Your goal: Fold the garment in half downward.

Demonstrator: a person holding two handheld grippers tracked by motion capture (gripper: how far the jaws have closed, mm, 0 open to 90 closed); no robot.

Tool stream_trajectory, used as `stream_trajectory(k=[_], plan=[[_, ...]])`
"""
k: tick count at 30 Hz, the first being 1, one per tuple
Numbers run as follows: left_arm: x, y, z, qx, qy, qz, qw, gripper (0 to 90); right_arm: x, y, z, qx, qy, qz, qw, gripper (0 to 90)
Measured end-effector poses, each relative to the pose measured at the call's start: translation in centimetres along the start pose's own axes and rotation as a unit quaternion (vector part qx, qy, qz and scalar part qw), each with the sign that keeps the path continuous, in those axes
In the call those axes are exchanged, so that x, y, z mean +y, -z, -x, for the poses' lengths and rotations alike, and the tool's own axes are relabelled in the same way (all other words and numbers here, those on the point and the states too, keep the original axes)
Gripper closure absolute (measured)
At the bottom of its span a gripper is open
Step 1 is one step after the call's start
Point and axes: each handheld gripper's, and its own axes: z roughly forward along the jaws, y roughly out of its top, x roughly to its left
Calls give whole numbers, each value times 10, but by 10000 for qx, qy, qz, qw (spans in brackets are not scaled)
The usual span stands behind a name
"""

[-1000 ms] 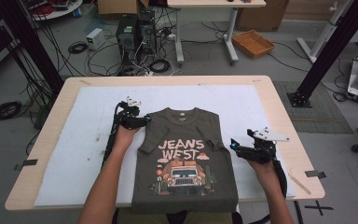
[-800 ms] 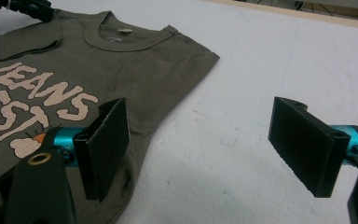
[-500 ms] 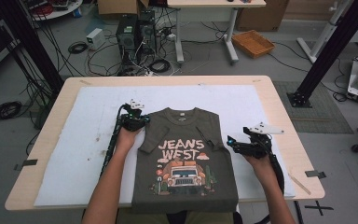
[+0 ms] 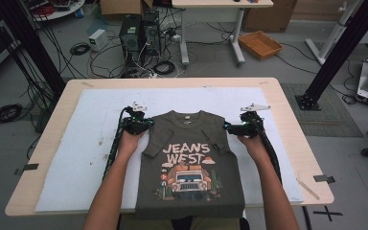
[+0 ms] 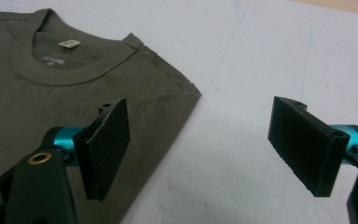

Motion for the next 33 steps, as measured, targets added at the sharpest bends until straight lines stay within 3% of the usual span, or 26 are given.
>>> stream_trajectory(k=[2, 7, 8, 9, 10, 14, 16, 17, 21, 23, 24, 27, 30, 33], plan=[[0, 0, 0, -20, 23, 15, 10000, 867, 5, -18, -1, -44, -26, -261, 9996, 281], [0, 0, -1, -47, 52, 7, 10000, 867, 7, -38, -6, -130, 71, -457, 9988, 376], [0, 0, -1, -49, 69, 9, 10000, 867, 6, -41, -5, -73, -28, -495, 9987, 388], [0, 0, -2, -61, 66, 0, 10000, 868, 7, -43, -4, -38, -131, -464, 9988, 456], [0, 0, -2, -61, 66, 0, 10000, 868, 7, -43, -4, -38, -131, -464, 9988, 456], [0, 0, -2, -79, 75, -3, 9999, 869, 9, -43, -4, 101, -55, -506, 9987, 573], [0, 0, -2, -80, 86, -4, 9999, 873, 9, -43, -6, 269, 2, -487, 9984, 701], [0, 1, -2, -78, 85, -6, 9999, 873, 9, -43, -6, 269, 2, -487, 9984, 701], [0, 1, -2, -75, 152, -5, 9999, 877, 9, -43, -8, 450, 59, -497, 9977, 841], [-1, 2, -3, -85, 281, 11, 9996, 880, 10, -43, -11, 408, 111, -515, 9978, 854], [-2, 3, -5, -109, 465, 40, 9989, 881, 10, -42, -12, 339, 209, -527, 9978, 863], [-4, 7, -7, -161, 524, 100, 9984, 881, 11, -41, -14, 272, 302, -521, 9978, 866], [-6, 15, -10, -256, 711, 333, 9966, 881, 12, -38, -16, 221, 375, -470, 9979, 866], [-6, 25, -12, -390, 774, 522, 9949, 881, 14, -31, -19, 233, 445, -330, 9982, 866]])
